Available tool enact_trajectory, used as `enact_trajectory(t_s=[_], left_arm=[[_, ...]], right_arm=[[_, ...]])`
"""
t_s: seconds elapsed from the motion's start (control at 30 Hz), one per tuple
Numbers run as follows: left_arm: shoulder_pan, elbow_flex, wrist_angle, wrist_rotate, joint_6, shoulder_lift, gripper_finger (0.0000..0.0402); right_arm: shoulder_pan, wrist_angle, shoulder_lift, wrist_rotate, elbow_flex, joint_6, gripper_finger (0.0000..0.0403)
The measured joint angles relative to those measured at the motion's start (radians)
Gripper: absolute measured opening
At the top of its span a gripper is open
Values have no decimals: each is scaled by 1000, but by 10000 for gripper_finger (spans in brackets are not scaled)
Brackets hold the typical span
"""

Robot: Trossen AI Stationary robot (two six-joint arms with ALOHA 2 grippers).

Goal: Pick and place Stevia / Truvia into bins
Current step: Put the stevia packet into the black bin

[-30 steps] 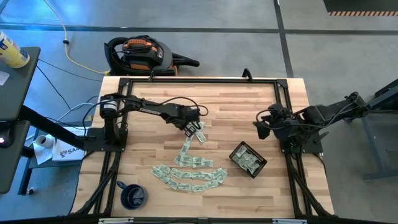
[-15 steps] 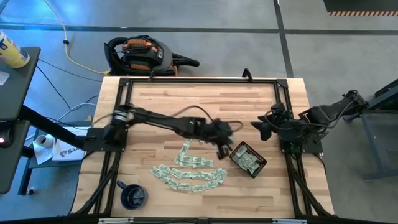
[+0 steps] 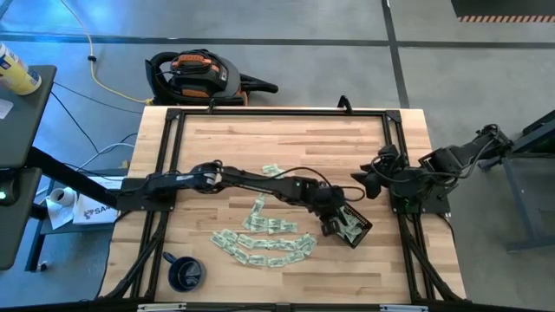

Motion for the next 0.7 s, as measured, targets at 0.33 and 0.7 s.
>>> enact_trajectory(t_s=[0.33, 0.7], left_arm=[[9, 4, -147, 55, 32, -64, 201], [157, -10, -792, -224, 150, -155, 212]], right_arm=[[-4, -47, 1, 6, 0, 1, 257], [-17, -80, 1, 5, 0, 27, 257]])
